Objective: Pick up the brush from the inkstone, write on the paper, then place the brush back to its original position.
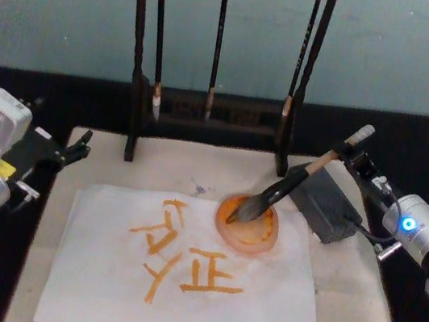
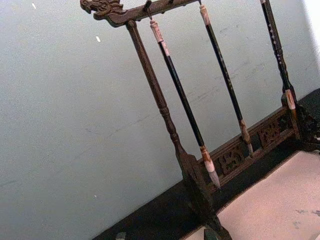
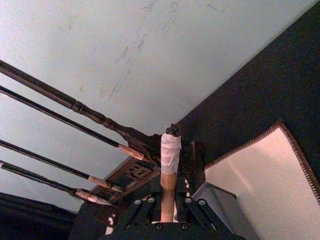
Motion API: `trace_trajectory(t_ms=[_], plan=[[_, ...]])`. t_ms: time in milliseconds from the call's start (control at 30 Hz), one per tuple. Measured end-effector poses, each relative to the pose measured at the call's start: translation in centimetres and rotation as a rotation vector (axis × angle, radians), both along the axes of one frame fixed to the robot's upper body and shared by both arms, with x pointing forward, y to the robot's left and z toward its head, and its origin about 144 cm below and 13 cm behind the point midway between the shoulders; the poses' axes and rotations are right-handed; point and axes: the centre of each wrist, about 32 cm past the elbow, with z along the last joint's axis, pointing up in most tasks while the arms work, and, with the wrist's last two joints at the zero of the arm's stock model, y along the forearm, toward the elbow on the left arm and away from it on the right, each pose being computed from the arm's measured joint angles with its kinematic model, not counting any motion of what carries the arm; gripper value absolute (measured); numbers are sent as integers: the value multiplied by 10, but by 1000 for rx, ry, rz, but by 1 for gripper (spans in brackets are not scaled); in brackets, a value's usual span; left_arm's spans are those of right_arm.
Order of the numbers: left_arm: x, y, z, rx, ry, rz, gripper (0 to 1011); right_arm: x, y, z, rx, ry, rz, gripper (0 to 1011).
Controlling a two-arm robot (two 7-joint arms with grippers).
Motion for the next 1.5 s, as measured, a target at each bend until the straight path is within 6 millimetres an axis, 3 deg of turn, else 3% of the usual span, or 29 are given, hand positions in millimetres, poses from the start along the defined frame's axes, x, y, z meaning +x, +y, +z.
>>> trace_trajectory(t_ms=[1167,1267,1500], plan=[[0,0,0,0,0,0,1010,-1,-2,-3,3,25,-12,171],[0,0,0,0,0,0,1010,-1,-2,-3,3,26,-12,210],[0,0,0,0,0,0,1010,-1,-2,-3,4,25,-12,454]])
